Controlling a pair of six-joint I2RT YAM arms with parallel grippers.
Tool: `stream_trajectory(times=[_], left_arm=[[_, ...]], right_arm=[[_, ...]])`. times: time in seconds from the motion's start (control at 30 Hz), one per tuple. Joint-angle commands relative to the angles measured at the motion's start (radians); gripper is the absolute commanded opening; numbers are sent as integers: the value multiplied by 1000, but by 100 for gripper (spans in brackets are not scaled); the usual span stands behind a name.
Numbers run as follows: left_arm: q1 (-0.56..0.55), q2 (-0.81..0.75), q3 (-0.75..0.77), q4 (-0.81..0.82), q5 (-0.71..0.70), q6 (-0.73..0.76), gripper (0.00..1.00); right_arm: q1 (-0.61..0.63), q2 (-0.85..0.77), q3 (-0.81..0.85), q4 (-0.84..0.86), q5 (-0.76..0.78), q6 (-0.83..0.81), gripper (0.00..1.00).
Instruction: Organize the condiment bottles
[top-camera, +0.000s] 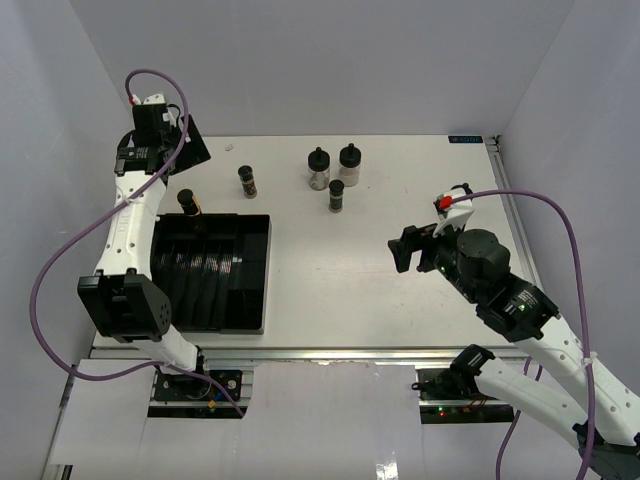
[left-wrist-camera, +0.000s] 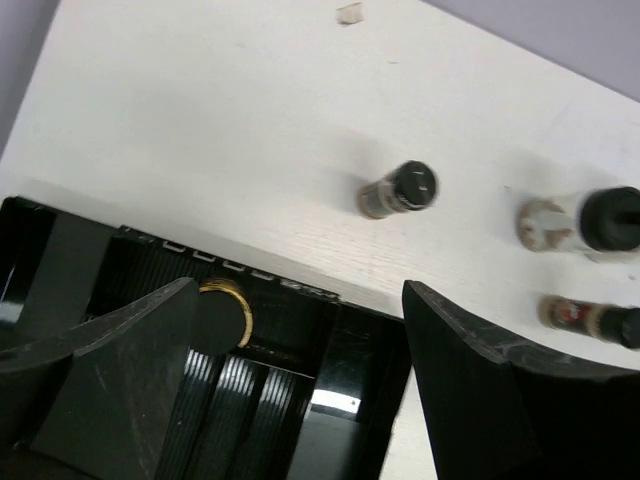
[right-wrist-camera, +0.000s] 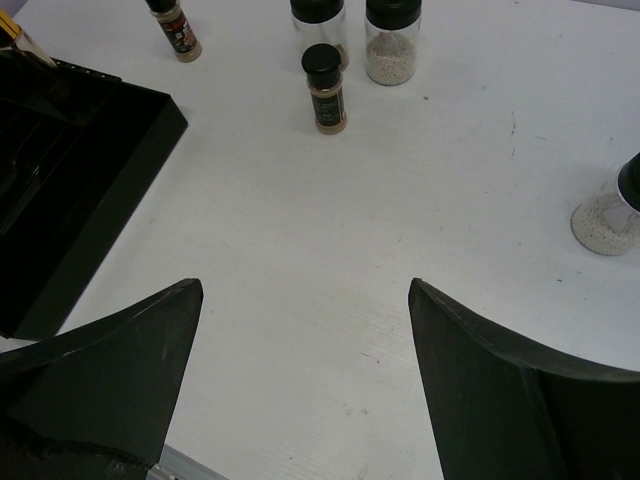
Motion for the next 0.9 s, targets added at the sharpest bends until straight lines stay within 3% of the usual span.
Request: stream_trajectory(times=[0.0, 0.23, 0.57, 0.87], left_arm=[[-24, -14, 89, -22, 114, 41, 92], [-170, 174, 205, -12, 71, 71, 89], [-190, 444, 346, 1, 72, 76, 85], [-192, 544, 351, 49, 47, 81, 84]], right_arm=[[3, -15, 12, 29, 0, -11, 90], [3, 2, 7, 39, 12, -17, 90], [1, 18, 2, 49, 30, -29, 90], [1, 25, 0, 62, 34, -38, 90]])
